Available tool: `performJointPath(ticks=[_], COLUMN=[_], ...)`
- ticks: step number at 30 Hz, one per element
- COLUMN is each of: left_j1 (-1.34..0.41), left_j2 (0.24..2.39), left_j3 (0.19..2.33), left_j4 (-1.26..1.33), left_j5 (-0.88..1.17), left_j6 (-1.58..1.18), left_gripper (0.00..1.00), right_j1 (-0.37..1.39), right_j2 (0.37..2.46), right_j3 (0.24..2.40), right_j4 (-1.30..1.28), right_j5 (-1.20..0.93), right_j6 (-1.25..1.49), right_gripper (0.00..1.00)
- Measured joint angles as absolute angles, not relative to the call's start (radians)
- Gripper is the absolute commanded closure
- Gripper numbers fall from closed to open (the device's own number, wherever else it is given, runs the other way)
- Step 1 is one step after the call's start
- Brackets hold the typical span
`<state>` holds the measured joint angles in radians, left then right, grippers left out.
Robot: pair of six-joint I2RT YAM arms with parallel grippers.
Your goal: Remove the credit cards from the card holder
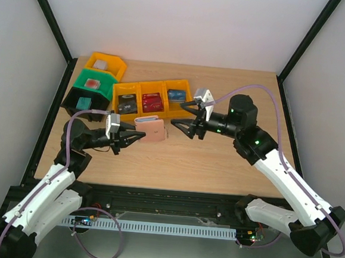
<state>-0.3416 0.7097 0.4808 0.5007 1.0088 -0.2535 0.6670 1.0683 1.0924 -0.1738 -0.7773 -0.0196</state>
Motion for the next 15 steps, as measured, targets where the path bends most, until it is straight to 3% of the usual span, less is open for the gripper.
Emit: performJointPath(ticks=[4,15], left_j1=[-0.342,-0.342], left_j2=[0.694,0.692], left_j3=[0.481,0.469], left_j4=[0.473,0.467], left_j5=[1.018,1.016], left_j6=[-0.199,-0.194], left_gripper=[0.98,0.98], right_j1=[0.649,0.657], right_j2=[1.067,1.158], right_j3=[1.095,1.097], right_j4=[-0.174,-0.146], right_j5=[-0.793,-0.952], right_j6=[-0.023,0.030], right_gripper=[0.35,0.31])
